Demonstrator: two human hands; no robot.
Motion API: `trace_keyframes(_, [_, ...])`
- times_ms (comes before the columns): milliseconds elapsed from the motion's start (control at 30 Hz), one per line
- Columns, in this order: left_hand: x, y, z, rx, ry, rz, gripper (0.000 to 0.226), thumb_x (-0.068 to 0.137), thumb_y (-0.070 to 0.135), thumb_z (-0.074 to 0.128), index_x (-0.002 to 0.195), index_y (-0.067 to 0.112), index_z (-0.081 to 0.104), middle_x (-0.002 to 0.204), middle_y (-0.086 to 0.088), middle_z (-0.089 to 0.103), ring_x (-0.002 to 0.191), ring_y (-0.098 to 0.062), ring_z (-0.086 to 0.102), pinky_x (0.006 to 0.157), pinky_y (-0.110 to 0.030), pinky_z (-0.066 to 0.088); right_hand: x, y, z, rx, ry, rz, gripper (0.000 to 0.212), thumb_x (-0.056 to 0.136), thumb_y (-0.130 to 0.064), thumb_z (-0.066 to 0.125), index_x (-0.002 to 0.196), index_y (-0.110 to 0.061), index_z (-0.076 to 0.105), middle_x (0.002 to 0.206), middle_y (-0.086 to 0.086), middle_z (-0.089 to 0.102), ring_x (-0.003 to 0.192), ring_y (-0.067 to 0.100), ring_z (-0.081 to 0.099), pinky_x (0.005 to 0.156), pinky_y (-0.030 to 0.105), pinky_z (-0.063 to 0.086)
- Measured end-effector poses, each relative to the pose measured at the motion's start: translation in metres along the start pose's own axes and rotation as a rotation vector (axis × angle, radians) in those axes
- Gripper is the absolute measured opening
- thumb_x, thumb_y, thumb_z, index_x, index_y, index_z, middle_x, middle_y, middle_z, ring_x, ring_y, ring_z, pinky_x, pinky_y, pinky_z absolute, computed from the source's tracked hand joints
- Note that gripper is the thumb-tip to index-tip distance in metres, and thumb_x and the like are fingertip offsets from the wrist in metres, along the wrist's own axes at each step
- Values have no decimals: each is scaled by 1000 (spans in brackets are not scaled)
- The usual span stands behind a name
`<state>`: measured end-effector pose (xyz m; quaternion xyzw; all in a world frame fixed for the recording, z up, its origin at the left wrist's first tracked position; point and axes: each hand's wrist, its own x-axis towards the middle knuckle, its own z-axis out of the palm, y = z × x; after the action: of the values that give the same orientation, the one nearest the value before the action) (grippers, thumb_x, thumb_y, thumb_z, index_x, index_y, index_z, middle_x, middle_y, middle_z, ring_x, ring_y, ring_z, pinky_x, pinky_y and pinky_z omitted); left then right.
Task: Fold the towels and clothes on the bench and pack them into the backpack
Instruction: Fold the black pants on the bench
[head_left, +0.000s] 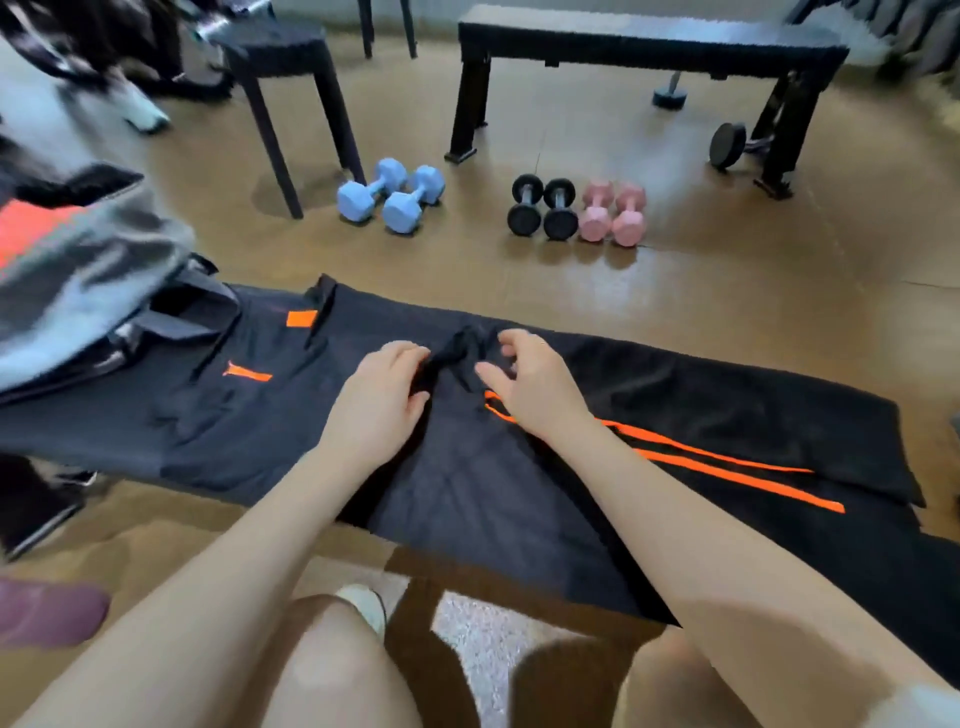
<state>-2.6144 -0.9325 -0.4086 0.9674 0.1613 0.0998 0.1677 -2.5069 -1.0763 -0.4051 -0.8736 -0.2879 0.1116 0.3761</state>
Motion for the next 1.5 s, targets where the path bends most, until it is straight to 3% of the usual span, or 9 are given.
trace_keyframes(100, [7,-42,2,16,-13,-129,60,86,23,61,139,9,36,148,-9,31,135,-27,30,110,-37,28,32,-9,20,13,-48,132,54,83,-34,65,128,-10,48,119,5,55,113,23,50,97,39,42])
trace_keyframes(200, [15,-71,0,6,3,-146,58,88,20,59,140,12,37,148,-7,32,136,-26,29,111,-35,25,48,-14,28,-29,-40,124,21,78,-24,69,90,-9,61,84,4,61,85,24,56,75,35,46])
trace_keyframes(467, [46,-87,-17,-107,198,-102,20,93,22,52,103,9,63,101,-7,67,100,-29,56,80,-34,40,56,-5,19,371,-58,214,9,86,-17,63,83,-8,62,64,-4,52,56,7,46,48,11,36])
trace_keyframes(600, [70,-74,-18,104,285,-292,39,90,20,55,125,6,47,122,-17,53,109,-37,47,84,-43,38,54,0,28,-132,102,177,25,85,-20,63,107,-9,57,98,3,57,87,19,55,74,30,44])
trace_keyframes(700, [63,-55,-4,129,341,-106,36,81,5,58,116,-2,54,120,-22,51,105,-42,49,82,-47,41,24,-6,34,-482,227,-255,29,87,-23,50,110,-6,60,115,14,58,101,33,57,80,39,49])
trace_keyframes(767, [49,-44,13,93,285,80,23,82,7,52,101,-3,61,112,-22,56,99,-41,54,79,-45,47,3,-3,40,-503,103,-480,44,86,-31,41,115,-5,62,125,16,59,113,34,57,93,43,47])
trace_keyframes(900, [35,-39,30,4,44,47,41,96,20,44,131,-1,45,143,-19,39,131,-31,37,109,-38,28,-15,7,41,-580,-292,-435,73,87,-53,15,146,-12,28,156,7,19,144,22,18,115,36,13])
trace_keyframes(1033, [41,-49,15,47,183,-2,42,89,7,54,128,-6,47,136,-26,44,125,-39,43,105,-45,33,7,-1,38,-260,-34,-186,48,97,-36,39,137,-10,43,148,7,35,131,27,36,109,36,30])
trace_keyframes(1500, [20,-82,17,-71,150,-330,47,95,23,46,135,-1,37,149,-13,28,138,-23,27,110,-34,26,87,-21,34,-609,26,39,18,90,-23,53,103,-12,60,114,12,55,107,32,49,81,36,39])
